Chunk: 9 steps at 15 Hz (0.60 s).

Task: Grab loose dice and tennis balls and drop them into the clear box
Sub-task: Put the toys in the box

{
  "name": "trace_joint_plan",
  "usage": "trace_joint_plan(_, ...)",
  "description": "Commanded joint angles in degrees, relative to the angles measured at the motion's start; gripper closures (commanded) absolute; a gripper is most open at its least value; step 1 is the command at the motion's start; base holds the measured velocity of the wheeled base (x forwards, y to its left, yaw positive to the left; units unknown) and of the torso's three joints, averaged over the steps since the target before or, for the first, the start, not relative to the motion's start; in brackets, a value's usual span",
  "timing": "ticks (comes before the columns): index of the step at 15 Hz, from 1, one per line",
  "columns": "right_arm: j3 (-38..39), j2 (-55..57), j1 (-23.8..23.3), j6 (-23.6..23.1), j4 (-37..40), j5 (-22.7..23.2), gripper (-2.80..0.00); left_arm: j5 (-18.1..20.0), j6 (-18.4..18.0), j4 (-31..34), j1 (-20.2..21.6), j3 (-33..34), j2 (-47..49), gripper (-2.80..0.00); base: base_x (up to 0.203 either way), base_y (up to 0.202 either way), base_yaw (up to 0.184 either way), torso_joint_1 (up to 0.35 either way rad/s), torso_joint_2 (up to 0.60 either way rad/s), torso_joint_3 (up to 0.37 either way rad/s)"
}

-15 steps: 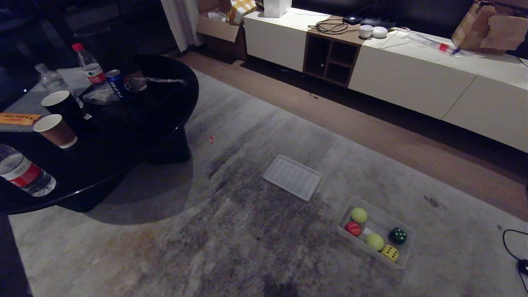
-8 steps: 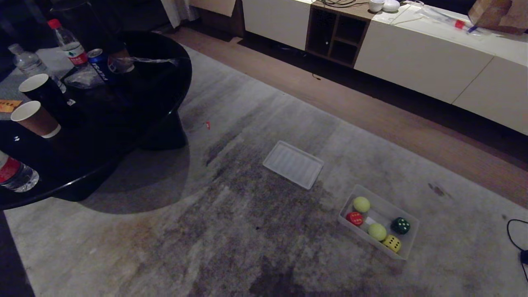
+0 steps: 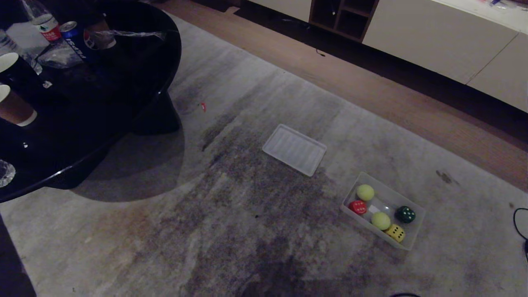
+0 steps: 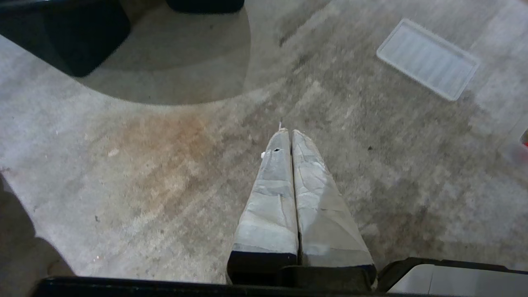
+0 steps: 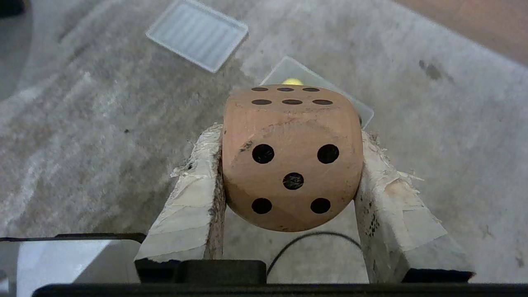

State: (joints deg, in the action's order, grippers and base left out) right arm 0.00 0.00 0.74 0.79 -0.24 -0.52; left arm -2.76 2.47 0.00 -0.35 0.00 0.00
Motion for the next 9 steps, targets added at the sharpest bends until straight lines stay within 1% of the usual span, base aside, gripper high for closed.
trace_joint_plan(1,0.1,0.1,0.0,0.0,0.0,0.0,0.00,-0.1,0.1,0.0,0.0,0.1,0.1,0.00,0.000,0.000,0.000,0.004,0.00,-0.203)
trace_joint_plan(9,0.1,0.0,0.0,0.3,0.0,0.0,0.00,-0.1,0.1,0.0,0.0,0.1,0.1,0.00,0.000,0.000,0.000,0.002,0.00,-0.199)
